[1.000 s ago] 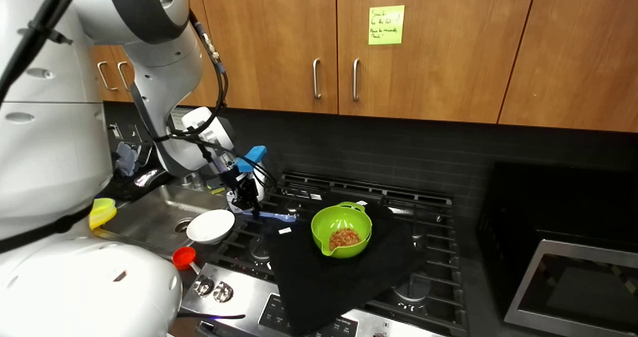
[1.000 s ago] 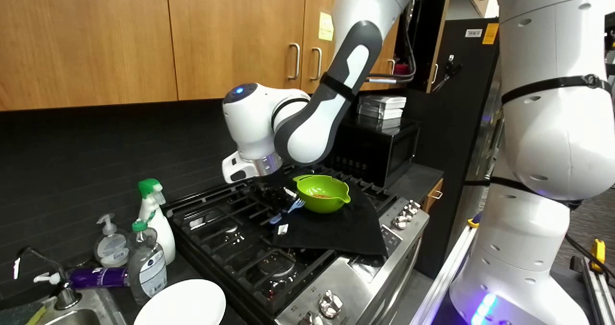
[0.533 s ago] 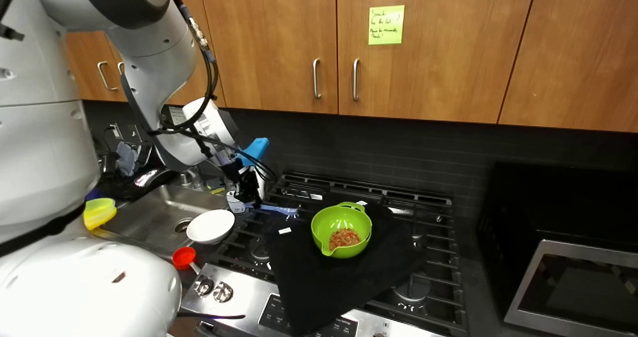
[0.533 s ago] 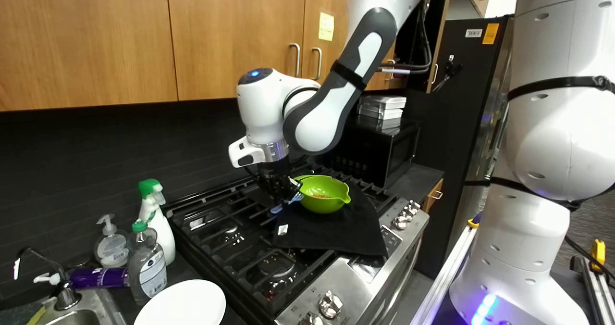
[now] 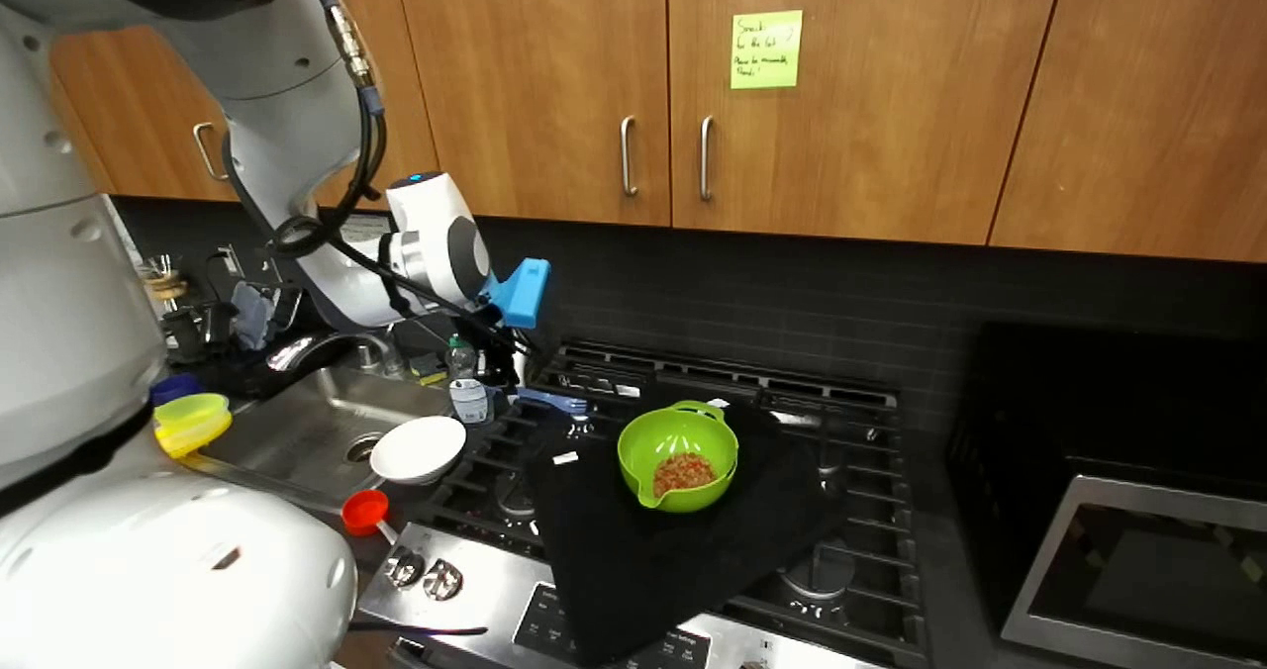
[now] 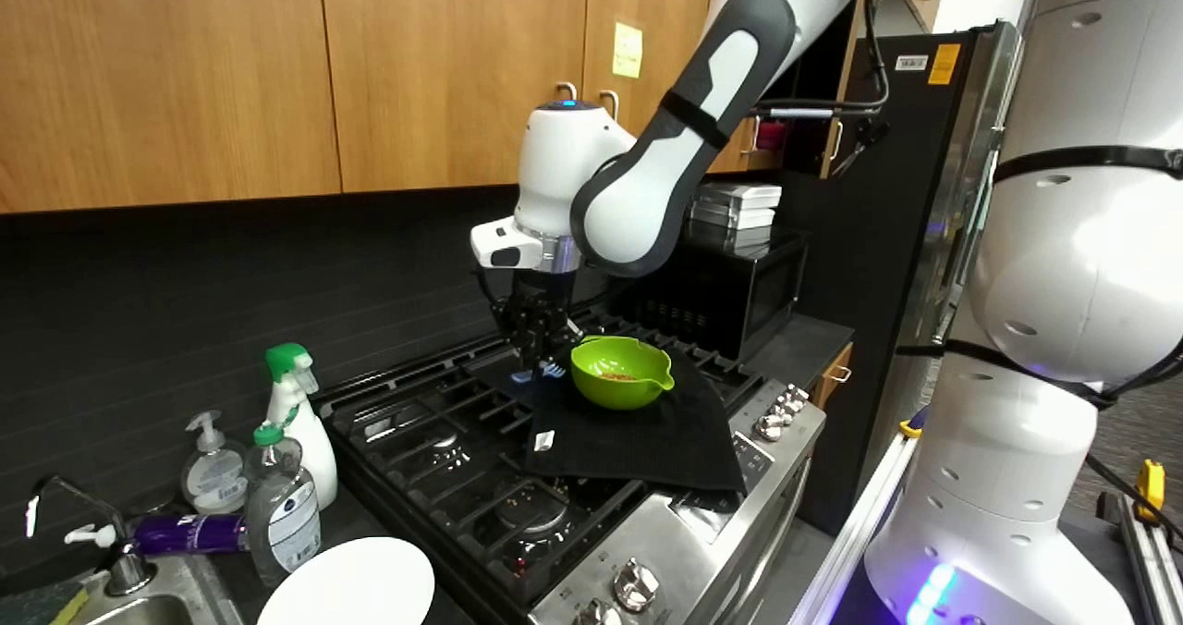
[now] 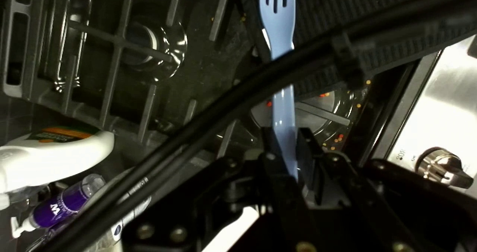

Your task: Use the blue fork to stir the contents in the light green bowl.

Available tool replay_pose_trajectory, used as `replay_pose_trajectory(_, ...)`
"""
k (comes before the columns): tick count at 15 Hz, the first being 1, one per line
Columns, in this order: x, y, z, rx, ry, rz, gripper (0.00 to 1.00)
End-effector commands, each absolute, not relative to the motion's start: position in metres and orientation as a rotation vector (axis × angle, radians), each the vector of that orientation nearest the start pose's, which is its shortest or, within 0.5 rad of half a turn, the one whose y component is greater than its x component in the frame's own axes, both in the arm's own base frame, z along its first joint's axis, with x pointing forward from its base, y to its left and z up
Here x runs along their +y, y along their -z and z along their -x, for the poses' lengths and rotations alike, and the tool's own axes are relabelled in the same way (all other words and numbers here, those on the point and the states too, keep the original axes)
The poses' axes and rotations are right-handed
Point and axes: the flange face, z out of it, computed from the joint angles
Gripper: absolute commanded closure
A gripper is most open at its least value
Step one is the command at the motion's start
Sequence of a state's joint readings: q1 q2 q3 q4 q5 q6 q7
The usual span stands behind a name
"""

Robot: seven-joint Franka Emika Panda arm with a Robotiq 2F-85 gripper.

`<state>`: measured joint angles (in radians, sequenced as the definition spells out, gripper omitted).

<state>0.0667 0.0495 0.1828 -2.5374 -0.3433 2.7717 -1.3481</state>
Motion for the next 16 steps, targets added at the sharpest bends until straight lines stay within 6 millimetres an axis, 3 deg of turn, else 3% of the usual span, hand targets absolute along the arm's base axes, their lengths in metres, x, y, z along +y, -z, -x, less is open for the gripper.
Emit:
replay_pose_trajectory(1, 0.109, -0.277, -0.440, 2.363, -0.173, -1.713, 0.95)
replay_pose_trajectory(7, 0.085, -0.277, -0.422, 2.359, -0.294, -1.774, 0.95)
replay_pose_trajectory(16, 0.052, -0.329, -0.414, 2.332, -0.461, -1.847, 0.95)
